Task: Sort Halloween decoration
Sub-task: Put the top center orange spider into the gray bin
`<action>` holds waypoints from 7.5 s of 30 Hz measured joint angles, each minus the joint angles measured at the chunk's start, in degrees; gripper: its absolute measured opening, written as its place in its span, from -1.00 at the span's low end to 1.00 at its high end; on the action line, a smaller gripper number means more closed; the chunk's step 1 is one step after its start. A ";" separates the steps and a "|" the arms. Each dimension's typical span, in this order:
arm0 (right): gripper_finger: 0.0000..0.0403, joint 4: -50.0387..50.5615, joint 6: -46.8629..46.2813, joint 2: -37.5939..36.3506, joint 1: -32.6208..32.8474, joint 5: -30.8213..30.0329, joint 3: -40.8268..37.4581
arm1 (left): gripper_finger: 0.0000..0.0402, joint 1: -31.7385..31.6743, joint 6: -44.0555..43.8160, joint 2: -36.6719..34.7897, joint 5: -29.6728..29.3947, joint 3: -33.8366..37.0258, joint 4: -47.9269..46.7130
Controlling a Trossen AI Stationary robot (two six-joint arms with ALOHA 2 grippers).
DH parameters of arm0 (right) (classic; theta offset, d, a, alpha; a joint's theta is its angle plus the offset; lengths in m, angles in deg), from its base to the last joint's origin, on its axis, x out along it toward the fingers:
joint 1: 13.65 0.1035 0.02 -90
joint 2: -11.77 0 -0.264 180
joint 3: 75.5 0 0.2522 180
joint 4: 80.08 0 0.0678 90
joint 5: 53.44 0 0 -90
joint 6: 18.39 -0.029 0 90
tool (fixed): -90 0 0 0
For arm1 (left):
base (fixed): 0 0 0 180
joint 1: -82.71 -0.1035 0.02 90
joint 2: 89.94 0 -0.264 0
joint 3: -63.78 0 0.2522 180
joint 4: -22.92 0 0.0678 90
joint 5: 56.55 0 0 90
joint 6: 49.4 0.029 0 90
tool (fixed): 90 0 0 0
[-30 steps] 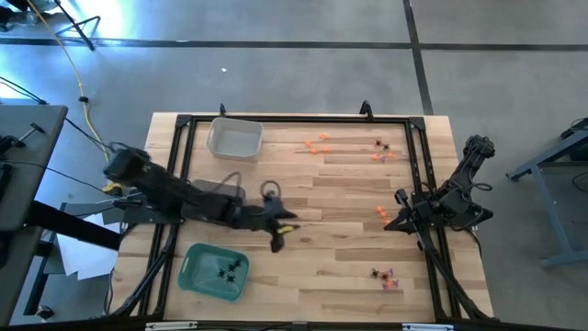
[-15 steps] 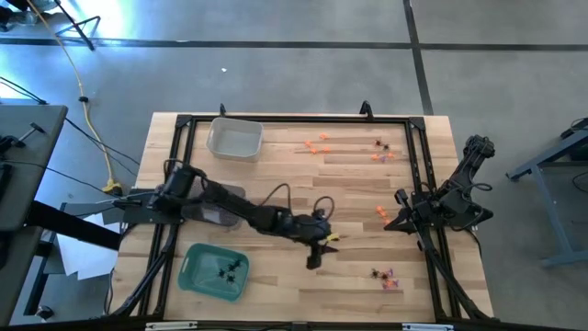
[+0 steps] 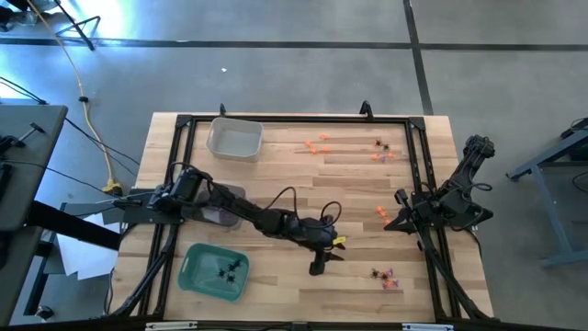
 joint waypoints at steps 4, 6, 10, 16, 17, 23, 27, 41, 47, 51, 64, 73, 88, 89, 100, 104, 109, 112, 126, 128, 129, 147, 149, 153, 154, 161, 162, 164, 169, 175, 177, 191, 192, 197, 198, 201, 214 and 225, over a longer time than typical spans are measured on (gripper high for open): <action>-1.00 0.00 0.00 0.00 -0.01 0.00 0.02 | -0.27 -0.55 2.10 0.00 2.02 0.00 -0.41; -1.00 0.00 -0.01 0.00 -0.01 0.01 0.00 | -0.27 -1.00 2.46 0.00 3.27 0.00 -0.26; -1.00 0.00 -0.01 0.02 -0.02 0.02 0.00 | -0.27 -1.78 2.02 0.00 5.62 0.02 0.59; -1.00 0.00 0.00 0.02 -0.02 0.00 0.01 | -0.27 -1.19 2.19 0.00 5.65 0.04 1.92; -1.00 0.00 0.01 0.00 -0.02 0.01 0.01 | -0.27 -1.16 2.45 0.00 5.57 0.04 1.94; -1.00 0.00 0.00 0.02 -0.01 0.01 0.01 | -0.27 -1.71 0.73 0.00 3.92 0.04 0.37; -1.00 0.00 -0.01 0.01 0.00 0.00 0.00 | -0.27 -2.75 -1.33 -0.16 1.09 0.07 -5.52; -1.00 0.00 -0.01 0.02 -0.01 0.01 0.01 | -0.27 -5.05 2.80 -0.22 2.25 0.07 -9.77; -1.00 0.00 0.02 0.00 0.00 0.00 0.01 | -0.27 -6.71 5.96 -0.22 1.69 0.07 -10.51; -1.00 0.00 0.00 0.00 0.00 0.00 0.02 | -0.27 -9.01 6.03 -0.24 1.56 0.07 -13.12; -1.00 0.00 0.00 0.01 -0.01 0.01 0.01 | -0.27 -13.55 7.17 -0.26 1.88 0.07 -15.02; -1.00 0.00 0.00 0.00 -0.02 0.01 0.02 | -0.27 -15.18 12.01 -0.33 2.64 0.07 -14.84; -1.00 -3.94 1.75 0.02 -0.02 -0.17 0.01 | -0.27 -18.28 8.49 -0.33 1.30 0.07 -16.10; -1.00 -5.10 1.50 0.02 -0.02 -0.18 0.01 | -0.27 -18.32 8.95 -0.33 1.30 0.07 -16.06; -1.00 -7.85 11.71 0.02 -0.11 -0.44 0.00 | -0.27 -18.32 11.41 -0.33 1.28 0.04 -13.49; -1.00 -8.84 18.48 0.02 -0.11 -0.48 0.00 | -0.27 -18.32 9.61 -0.33 1.28 0.04 -12.44; -1.00 -12.90 21.24 0.00 -0.11 -0.48 0.01 | -0.27 -18.29 7.32 -0.33 1.24 0.04 -12.50; -1.00 -14.75 21.09 0.00 -0.11 0.60 0.00 | -0.27 -18.29 5.89 -0.33 1.23 0.04 -12.46; -1.00 -20.13 25.27 0.01 -0.13 -12.58 0.01 | -0.27 -18.29 -0.18 -0.33 -3.96 0.04 -10.51; -1.00 -19.96 21.91 0.00 -0.13 -12.73 0.01 | -0.27 -18.29 -0.22 -0.33 -4.04 0.04 -9.65; -1.00 -19.91 19.91 0.00 -0.13 -12.23 0.02 | -0.27 -18.29 -0.43 -0.33 -4.38 0.04 -9.39; -1.00 -16.64 10.89 0.00 -5.01 -42.22 0.13 | -0.27 -18.95 -4.70 -0.33 -7.40 0.04 -10.72; -1.00 -16.64 10.52 0.02 -6.90 -42.22 0.70 | -0.27 -18.84 -5.12 -0.33 -7.40 0.04 -11.35; -1.00 -15.69 7.38 0.02 -10.32 -38.89 1.35 | -0.27 -18.32 -4.74 -1.18 -7.41 0.05 -14.36; -1.00 -15.27 5.78 0.02 -11.18 -36.94 1.36 | -0.27 -18.16 -4.65 -1.31 -7.41 -0.02 -14.83; -1.00 -15.18 -7.77 6.90 -19.68 -22.29 1.38 | -0.27 -16.94 -2.44 -3.50 -8.78 0.11 -20.07; -1.00 -17.16 -8.29 8.70 -21.18 -20.32 1.38 | -0.27 -16.82 -1.71 -3.59 -9.26 0.02 -19.49; -1.00 -19.58 -7.84 12.77 -24.28 -16.22 2.63 | -0.27 -16.50 -1.04 -4.21 -10.49 0.02 -20.82; -1.00 -14.74 -3.94 23.92 -31.46 -10.78 12.43 | -0.27 -16.18 -0.07 -4.42 -12.44 0.04 -23.39; -1.00 10.30 -3.16 38.16 -41.70 -7.94 28.72 | -0.27 -14.48 -0.55 -5.70 -15.46 0.13 -28.53; -1.00 16.10 -3.00 42.64 -45.54 -5.84 32.85 | -0.27 -13.58 -0.03 -7.04 -19.46 0.11 -30.53; -1.00 12.63 3.05 64.39 -72.57 18.98 37.92 | -0.28 -4.51 -7.02 -12.82 -47.09 0.53 -53.83; -1.00 11.50 3.05 65.77 -74.14 20.96 37.72 | -0.28 -4.15 -8.10 -12.81 -47.12 0.53 -54.74; -0.90 5.80 3.03 73.23 -80.25 31.55 37.82 | -0.31 -2.38 -12.53 -12.74 -47.96 2.30 -56.32; -0.85 4.86 3.03 74.58 -81.10 32.86 37.86 | -0.31 -2.06 -13.24 -12.74 -48.37 2.38 -56.69; -0.68 2.78 3.40 78.46 -82.67 34.49 37.87 | -0.32 -1.61 -14.62 -12.74 -48.84 2.34 -57.07; -0.35 -9.22 12.66 90.52 -83.17 36.01 37.95 | -0.32 -1.27 -17.14 -12.74 -48.77 2.36 -57.97; -0.39 -4.39 18.94 99.58 -83.14 35.34 46.04 | -0.32 -1.29 -17.36 -12.74 -48.86 2.48 -58.95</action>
